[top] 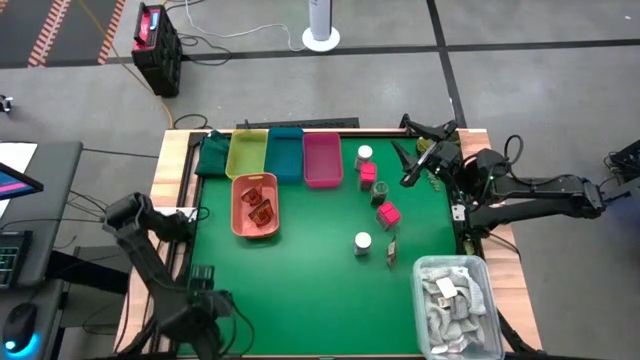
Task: Sort spices by type
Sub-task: Put the bottom green seasoning bottle into the yellow bin
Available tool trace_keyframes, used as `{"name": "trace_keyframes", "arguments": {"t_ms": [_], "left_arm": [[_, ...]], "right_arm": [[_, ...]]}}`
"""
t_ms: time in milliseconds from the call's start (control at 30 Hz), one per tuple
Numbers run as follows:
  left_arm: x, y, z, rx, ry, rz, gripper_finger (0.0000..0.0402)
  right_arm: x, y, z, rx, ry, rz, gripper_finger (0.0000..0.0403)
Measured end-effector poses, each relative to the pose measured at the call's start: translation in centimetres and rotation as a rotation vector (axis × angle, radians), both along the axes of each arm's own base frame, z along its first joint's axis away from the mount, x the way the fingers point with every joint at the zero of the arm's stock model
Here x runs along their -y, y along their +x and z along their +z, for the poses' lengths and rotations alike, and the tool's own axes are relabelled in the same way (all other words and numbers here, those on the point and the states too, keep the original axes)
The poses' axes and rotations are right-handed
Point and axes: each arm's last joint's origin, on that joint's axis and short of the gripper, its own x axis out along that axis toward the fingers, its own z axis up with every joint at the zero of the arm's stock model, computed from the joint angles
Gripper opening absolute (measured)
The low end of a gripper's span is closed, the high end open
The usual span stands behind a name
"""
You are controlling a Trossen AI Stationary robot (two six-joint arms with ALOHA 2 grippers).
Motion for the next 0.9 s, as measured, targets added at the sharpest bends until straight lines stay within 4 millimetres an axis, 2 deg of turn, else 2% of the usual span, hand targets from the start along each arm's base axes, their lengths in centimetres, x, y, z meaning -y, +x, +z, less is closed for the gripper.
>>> {"name": "trace_keyframes", "arguments": {"t_ms": [167, 467, 700, 900], "left_arm": [[-3.4, 2.0, 2.1, 0.090, -0.021, -0.029, 0.0202], [-11.4, 5.7, 4.7, 0.202, 0.022, 0.050, 0.0202], [-17.9, 8.5, 5.0, 0.219, 0.041, 0.109, 0.0204], [-21.6, 10.8, 5.1, 0.331, -0.117, 0.124, 0.0207]], "right_arm": [[0.0, 0.1, -0.1, -0.011, 0.010, 0.004, 0.0305], [0.0, 0.2, -0.5, -0.029, 0.050, 0.018, 0.0305], [0.0, 0.4, -1.2, -0.076, 0.100, 0.031, 0.0305], [0.0, 0.5, -1.8, -0.106, 0.154, 0.044, 0.0305]]}}
